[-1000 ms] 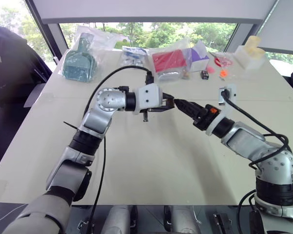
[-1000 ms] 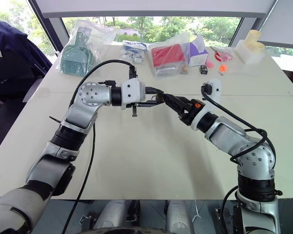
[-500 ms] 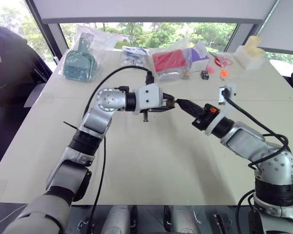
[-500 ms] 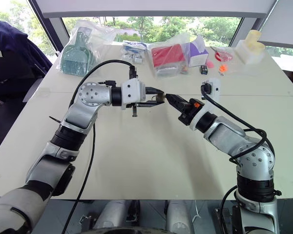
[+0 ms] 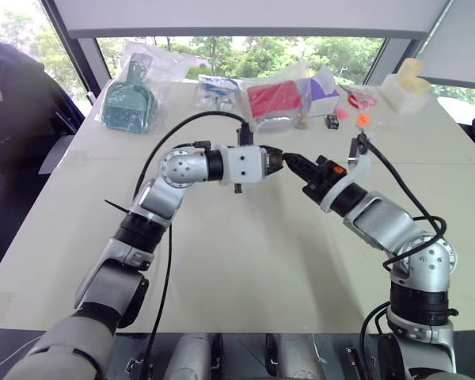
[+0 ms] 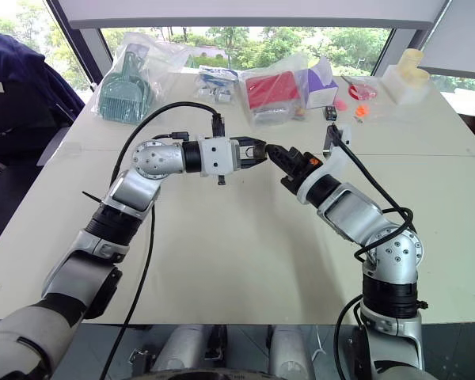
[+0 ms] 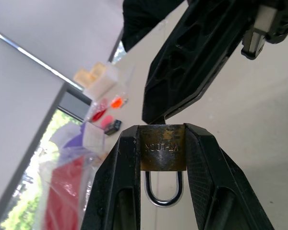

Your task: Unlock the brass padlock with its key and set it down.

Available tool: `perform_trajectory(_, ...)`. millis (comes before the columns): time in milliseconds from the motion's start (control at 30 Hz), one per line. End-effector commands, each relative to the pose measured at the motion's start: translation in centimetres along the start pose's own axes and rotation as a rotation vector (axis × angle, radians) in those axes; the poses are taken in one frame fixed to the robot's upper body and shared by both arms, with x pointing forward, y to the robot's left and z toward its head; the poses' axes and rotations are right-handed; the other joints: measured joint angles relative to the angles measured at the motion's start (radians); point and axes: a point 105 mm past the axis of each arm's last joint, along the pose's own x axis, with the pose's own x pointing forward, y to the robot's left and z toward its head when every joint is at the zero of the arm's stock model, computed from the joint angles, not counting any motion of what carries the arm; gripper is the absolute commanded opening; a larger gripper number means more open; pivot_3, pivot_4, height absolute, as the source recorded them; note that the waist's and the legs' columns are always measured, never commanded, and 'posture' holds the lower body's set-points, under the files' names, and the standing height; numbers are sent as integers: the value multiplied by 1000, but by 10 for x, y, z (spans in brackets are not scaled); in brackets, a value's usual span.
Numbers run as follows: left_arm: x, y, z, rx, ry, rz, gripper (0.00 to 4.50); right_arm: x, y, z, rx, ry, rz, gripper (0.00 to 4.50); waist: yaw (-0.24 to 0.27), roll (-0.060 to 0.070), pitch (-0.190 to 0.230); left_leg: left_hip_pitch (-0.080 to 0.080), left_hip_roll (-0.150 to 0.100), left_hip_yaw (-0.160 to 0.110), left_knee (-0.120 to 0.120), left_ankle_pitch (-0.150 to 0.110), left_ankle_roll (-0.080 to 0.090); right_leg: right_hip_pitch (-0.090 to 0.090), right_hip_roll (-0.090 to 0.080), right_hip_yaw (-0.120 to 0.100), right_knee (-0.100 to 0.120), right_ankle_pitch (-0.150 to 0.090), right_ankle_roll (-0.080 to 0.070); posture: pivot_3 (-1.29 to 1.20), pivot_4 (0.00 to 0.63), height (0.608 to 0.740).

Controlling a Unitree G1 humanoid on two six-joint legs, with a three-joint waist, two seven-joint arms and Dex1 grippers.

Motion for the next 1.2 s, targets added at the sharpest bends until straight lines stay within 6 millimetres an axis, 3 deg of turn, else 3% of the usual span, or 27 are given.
perform_trajectory(33, 0, 28, 36, 207, -126, 129, 681, -2, -21, 8, 81, -36, -126, 47, 0, 0, 0, 0, 0, 0, 0, 0, 0, 0, 0, 0, 0, 0, 0, 0, 150, 740)
perform_trajectory(233, 2, 26, 43, 381, -146, 202, 681, 2, -25, 0, 179, -1, -180, 47, -1, 0, 0, 0, 0, 0, 0, 0, 0, 0, 0, 0, 0, 0, 0, 0, 150, 740)
perform_trajectory(400, 4, 30, 35, 441, -99, 261, 681, 5, -25, -4, 278, 15, -207, 47, -1, 0, 0, 0, 0, 0, 0, 0, 0, 0, 0, 0, 0, 0, 0, 0, 150, 740)
perform_trajectory(533, 9, 21, 25, 310, -93, 180, 681, 3, -18, 16, -43, -50, -200, 47, 0, 1, 0, 0, 0, 1, 0, 0, 0, 0, 0, 0, 1, 0, 0, 0, 150, 740)
perform_trajectory(700, 3, 28, 16, 119, -95, 98, 681, -14, -10, 42, -299, -104, -93, 2466, -1, 0, 0, 0, 0, 1, 0, 0, 0, 0, 0, 0, -1, 0, 0, 0, 150, 740)
perform_trajectory(800, 2, 33, 17, 101, -105, 75, 681, -21, -11, 41, -405, -50, -56, 4199, -1, 1, 0, 0, 0, 1, 0, 0, 0, 0, 0, 0, 0, 0, 0, 0, 150, 740)
perform_trajectory(833, 1, 35, 17, 105, -110, 72, 681, -22, -10, 38, -428, -26, -30, 4444, -1, 0, 0, 0, 1, 1, 0, 0, 0, 0, 1, 0, -1, 0, 0, 0, 150, 740)
perform_trajectory(1200, 2, 29, 25, 125, -162, 44, 681, -20, 8, 25, -458, 20, 122, 4444, 1, 1, 0, 1, 2, 1, 0, 0, 0, 0, 2, 1, 0, 0, 0, 0, 150, 740)
